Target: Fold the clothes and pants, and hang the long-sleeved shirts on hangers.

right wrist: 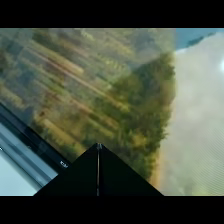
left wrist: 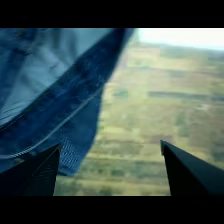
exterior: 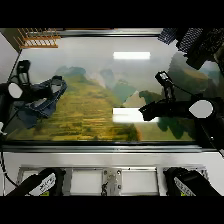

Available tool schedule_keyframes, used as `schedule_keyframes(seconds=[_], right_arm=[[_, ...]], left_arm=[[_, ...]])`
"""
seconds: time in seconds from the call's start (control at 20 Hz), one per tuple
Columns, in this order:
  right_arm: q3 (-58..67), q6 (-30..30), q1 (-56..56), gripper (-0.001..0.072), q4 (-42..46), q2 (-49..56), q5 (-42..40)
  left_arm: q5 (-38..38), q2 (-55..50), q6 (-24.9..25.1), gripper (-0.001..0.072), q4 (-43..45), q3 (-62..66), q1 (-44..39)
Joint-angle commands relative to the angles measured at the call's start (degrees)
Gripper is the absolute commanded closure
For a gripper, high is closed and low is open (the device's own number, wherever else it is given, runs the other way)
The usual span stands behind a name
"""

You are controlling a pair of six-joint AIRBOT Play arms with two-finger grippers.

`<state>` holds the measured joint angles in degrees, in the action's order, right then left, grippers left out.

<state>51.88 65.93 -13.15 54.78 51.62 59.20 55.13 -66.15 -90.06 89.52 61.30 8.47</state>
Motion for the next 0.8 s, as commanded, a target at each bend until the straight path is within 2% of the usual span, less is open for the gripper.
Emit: schedule_keyframes(seconds=[0.0,0.15,0.3,0.7,0.75], right_arm=[[0.0,0.0,0.0,0.0673,0.0,0.0,0.0],[0.0,0.0,0.0,0.0674,0.0,0.0,0.0],[0.0,0.0,0.0,0.0673,0.0,0.0,0.0],[0.0,0.0,0.0,0.0674,0.0,0.0,0.0],[0.0,0.0,0.0,0.0674,0.0,0.0,0.0]], left_arm=[[0.2,0.0,-3.5,0.002,4.8,-3.0,12.2],[-5.8,0.0,-3.5,0.002,4.7,-7.6,17.8],[-11.9,-1.2,-3.5,0.002,4.7,-9.6,18.6],[-13.0,-13.0,-3.2,0.0022,-8.0,-4.2,18.5],[-12.8,-13.7,-3.2,0.016,-9.5,-3.3,18.5]])
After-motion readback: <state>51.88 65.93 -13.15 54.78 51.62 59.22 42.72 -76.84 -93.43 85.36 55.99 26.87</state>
